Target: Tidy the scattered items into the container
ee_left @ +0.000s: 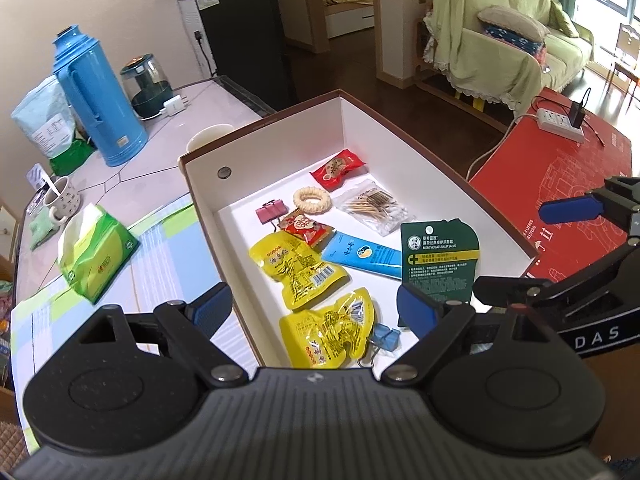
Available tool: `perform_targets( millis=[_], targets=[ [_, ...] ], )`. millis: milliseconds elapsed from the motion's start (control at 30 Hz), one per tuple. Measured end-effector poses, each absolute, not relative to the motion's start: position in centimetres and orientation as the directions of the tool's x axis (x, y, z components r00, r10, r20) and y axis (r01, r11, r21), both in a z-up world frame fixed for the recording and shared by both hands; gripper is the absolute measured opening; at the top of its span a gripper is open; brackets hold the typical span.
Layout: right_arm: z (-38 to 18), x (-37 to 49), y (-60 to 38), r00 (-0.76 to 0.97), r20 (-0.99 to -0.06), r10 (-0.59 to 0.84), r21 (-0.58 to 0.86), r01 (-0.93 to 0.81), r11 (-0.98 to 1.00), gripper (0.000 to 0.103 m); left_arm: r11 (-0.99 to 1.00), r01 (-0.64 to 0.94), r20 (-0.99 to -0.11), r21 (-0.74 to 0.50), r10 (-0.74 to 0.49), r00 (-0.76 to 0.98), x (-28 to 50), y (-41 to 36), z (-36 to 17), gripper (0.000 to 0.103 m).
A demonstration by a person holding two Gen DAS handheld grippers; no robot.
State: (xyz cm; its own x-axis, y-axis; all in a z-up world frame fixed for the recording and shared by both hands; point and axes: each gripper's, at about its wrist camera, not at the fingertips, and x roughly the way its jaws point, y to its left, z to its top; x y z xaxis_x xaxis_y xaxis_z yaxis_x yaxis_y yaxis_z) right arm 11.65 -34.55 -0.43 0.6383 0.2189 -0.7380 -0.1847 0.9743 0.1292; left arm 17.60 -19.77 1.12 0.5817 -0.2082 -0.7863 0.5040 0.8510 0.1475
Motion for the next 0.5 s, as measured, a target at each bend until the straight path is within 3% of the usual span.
perform_targets(
  millis=[500],
  targets=[
    [-0.1,9.9,-34.2,0.652,-0.726,0.219,0.122,-0.191,0.974,0.100,0.867,0.469,-0.756,0.167,-0.193,0.625,15.3,-19.3,1.3,0.088]
  ],
)
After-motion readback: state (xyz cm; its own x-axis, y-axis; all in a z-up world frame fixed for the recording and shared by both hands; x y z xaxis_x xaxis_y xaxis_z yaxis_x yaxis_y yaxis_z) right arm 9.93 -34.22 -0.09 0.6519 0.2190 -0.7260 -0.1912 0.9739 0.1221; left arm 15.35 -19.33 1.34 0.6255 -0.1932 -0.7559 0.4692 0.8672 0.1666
